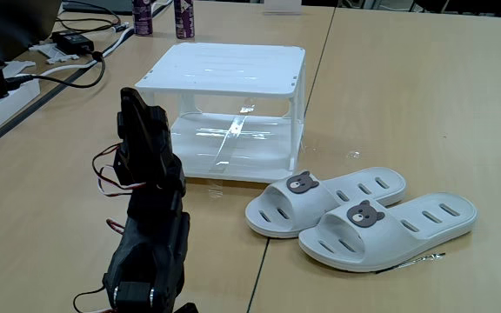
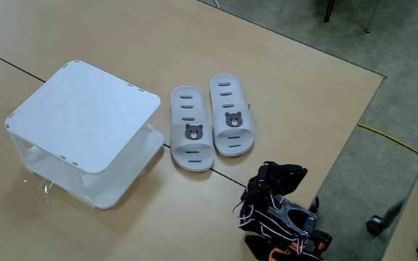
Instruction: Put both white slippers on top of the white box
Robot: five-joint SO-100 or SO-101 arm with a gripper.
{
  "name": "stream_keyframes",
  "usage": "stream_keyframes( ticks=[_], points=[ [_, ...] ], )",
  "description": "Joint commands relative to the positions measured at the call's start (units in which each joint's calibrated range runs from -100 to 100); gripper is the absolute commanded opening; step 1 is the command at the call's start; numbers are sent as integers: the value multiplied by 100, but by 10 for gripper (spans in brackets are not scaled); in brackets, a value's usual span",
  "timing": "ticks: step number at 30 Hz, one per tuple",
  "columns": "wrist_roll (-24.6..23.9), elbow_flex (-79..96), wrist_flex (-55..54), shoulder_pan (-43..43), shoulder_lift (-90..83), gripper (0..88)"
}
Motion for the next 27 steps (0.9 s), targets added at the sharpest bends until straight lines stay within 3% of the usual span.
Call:
stream_keyframes(
  ticks=[1,27],
  points=[
    [42,54,-25,-40,18,8],
    [42,54,-25,-81,18,8]
  ],
)
